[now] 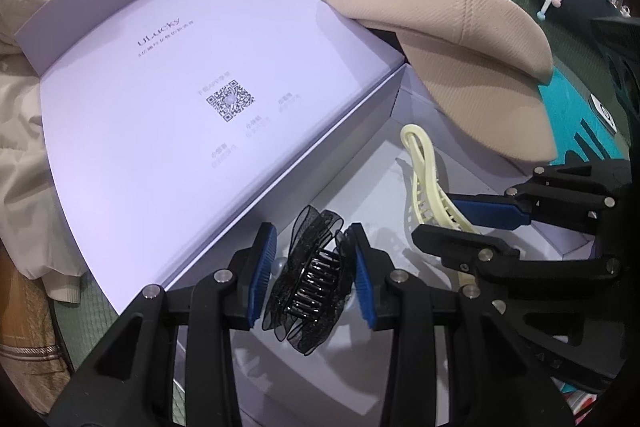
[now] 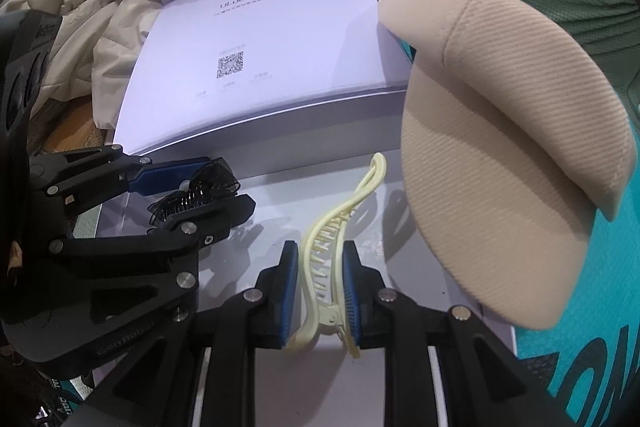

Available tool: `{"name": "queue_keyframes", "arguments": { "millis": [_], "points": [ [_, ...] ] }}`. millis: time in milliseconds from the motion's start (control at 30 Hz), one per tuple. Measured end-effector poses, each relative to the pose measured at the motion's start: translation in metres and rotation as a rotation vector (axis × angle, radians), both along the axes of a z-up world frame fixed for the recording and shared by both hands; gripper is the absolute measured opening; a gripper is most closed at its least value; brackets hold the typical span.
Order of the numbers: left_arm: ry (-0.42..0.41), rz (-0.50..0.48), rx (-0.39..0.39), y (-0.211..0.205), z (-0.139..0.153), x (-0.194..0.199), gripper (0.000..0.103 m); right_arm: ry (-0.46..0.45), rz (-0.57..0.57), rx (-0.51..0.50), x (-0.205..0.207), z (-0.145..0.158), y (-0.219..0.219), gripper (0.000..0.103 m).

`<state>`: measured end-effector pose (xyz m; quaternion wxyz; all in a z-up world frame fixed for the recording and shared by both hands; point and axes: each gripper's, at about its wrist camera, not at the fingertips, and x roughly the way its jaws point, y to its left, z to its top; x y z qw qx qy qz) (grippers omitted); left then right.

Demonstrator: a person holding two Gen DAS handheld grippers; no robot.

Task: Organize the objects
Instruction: 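Carry both clips over the lavender box and lower them inside, then open both tools to release the clips into the box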

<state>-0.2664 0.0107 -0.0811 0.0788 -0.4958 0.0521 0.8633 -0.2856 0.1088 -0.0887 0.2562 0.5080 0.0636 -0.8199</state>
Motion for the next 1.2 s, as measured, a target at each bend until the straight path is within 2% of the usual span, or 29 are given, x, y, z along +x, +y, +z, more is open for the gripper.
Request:
{"name": "queue_keyframes", "arguments": {
  "millis": [133, 267, 433, 567, 700, 800, 933, 1200],
  "points": [
    [-0.008, 0.013, -0.025, 0.001, 0.001, 0.002, 0.036, -0.007, -0.011, 0.015, 0.002, 0.001, 0.000, 0.022],
    [0.010, 0.013, -0.031, 0.002, 0.006, 0.007, 0.040, 0.030, -0.009, 0.027, 0.007, 0.010, 0.000, 0.024],
    [0.018, 0.037, -0.023, -0.001, 0.015, 0.012, 0.043, 0.070, -0.005, 0.048, 0.014, 0.022, 0.002, 0.034],
    [0.038, 0.047, -0.027, -0.003, 0.023, 0.019, 0.051, 0.082, -0.012, 0.050, 0.020, 0.029, 0.006, 0.039],
    [0.077, 0.075, -0.062, -0.002, 0.031, 0.026, 0.067, 0.093, -0.026, 0.049, 0.026, 0.036, 0.009, 0.046],
    [0.096, 0.089, -0.055, -0.005, 0.039, 0.032, 0.073, 0.100, -0.032, 0.035, 0.031, 0.044, 0.014, 0.051],
    [0.107, 0.099, -0.048, -0.008, 0.049, 0.033, 0.075, 0.127, -0.037, 0.019, 0.039, 0.054, 0.017, 0.057],
    [0.174, 0.101, -0.053, -0.012, 0.081, 0.055, 0.077, 0.152, -0.055, -0.011, 0.054, 0.075, 0.023, 0.058]
  ]
}}
